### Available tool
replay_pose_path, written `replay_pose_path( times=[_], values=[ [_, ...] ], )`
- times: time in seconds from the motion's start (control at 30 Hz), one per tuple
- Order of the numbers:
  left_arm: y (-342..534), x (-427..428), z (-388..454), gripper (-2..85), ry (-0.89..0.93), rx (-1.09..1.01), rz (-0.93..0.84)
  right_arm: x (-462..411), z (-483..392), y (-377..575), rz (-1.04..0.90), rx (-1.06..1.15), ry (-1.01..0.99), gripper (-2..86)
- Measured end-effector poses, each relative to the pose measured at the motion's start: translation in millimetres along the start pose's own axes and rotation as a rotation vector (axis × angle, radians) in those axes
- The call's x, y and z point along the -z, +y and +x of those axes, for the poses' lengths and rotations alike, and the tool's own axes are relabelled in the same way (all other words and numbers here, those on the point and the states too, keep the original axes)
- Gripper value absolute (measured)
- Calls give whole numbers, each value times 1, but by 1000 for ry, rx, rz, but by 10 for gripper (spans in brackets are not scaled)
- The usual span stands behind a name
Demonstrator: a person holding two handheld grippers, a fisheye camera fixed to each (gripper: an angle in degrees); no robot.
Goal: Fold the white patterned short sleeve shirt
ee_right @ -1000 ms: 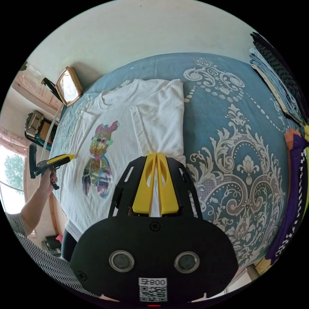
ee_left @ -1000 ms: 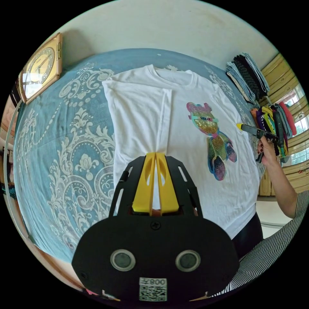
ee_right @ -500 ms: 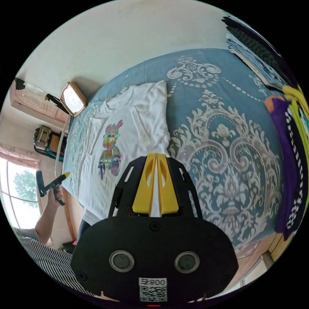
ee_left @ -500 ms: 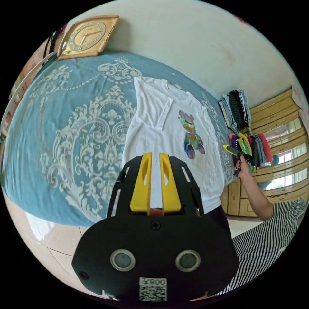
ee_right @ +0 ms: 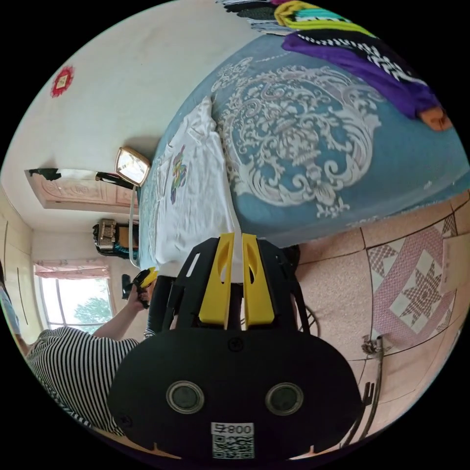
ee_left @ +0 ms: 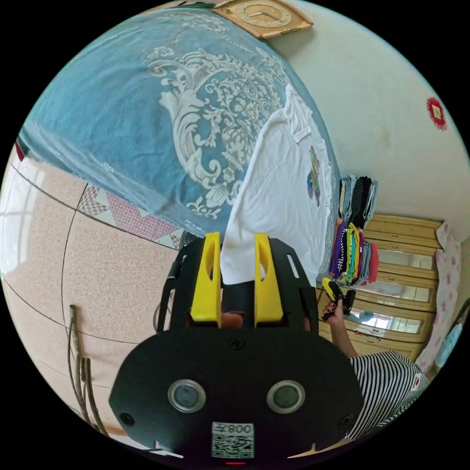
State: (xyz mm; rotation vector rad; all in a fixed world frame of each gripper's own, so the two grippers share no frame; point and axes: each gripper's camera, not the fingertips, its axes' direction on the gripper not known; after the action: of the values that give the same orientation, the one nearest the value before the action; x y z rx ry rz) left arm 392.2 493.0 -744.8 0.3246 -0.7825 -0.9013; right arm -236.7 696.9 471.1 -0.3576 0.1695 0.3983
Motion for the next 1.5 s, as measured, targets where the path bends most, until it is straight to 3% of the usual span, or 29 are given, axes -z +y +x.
replay_pose_path(
  times=[0.2,0.57,1.1,1.5],
  values=[
    [23,5,-46,109,222,106,36,6,38,41,-34,-76,-96,27],
    [51,19,-75,97,407,119,10,14,94,95,-4,-217,-308,58],
    [88,44,-78,75,433,104,-19,12,124,137,3,-255,-506,86],
    [125,76,-69,20,533,44,29,45,112,157,46,-182,-659,13]
  ],
)
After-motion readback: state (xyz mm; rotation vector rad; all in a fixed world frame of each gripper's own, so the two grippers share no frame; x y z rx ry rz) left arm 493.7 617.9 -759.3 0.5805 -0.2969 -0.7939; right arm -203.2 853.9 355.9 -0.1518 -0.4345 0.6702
